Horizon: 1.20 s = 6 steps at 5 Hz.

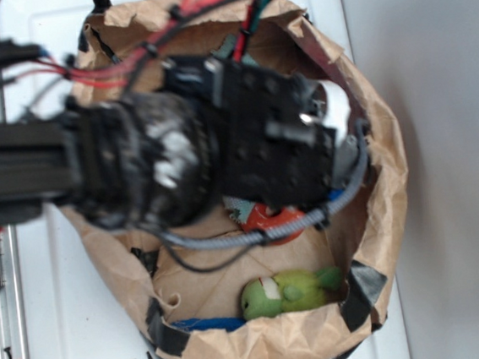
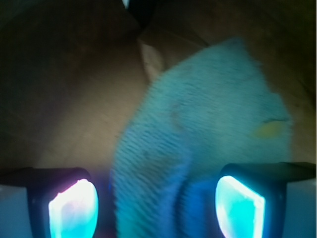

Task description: Grab the blue cloth.

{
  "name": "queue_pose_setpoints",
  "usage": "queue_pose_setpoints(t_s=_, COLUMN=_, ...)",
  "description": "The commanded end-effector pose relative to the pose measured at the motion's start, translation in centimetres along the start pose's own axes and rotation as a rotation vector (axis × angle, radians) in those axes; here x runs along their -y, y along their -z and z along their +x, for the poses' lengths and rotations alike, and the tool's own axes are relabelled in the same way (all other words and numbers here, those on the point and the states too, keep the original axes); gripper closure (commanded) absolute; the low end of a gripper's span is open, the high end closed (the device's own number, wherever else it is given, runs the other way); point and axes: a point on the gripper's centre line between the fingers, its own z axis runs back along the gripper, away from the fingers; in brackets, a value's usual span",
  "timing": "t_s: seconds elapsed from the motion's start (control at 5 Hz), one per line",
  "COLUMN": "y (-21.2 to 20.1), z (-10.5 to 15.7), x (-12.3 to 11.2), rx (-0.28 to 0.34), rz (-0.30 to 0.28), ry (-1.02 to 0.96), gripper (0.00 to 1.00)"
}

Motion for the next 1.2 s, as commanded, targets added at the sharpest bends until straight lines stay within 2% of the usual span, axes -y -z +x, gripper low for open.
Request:
queue_pose_setpoints(t_s=0.0, y=-0.5, z=0.2, x=0.8, rx=0.040, rz=0.022, ry=-0.015, gripper=1.00)
queue_pose_setpoints(t_s=0.2, y=-0.5, z=0.4, x=0.3, rx=0.042, rz=0.028, ry=-0.040, gripper=1.00)
queue_pose_setpoints(t_s=0.6, y=-2.4, z=0.2, x=0.9, rx=0.158, rz=0.027, ry=0.087, gripper=1.00)
queue_pose_setpoints(t_s=0.8, y=-5.7, z=0.2, x=0.6, rx=0.213, rz=-0.076, ry=0.217, gripper=1.00)
queue_pose_setpoints(t_s=1.0, y=-11.4, z=-0.9, x=0.4, rx=0.282, rz=-0.126, ry=0.401, gripper=1.00)
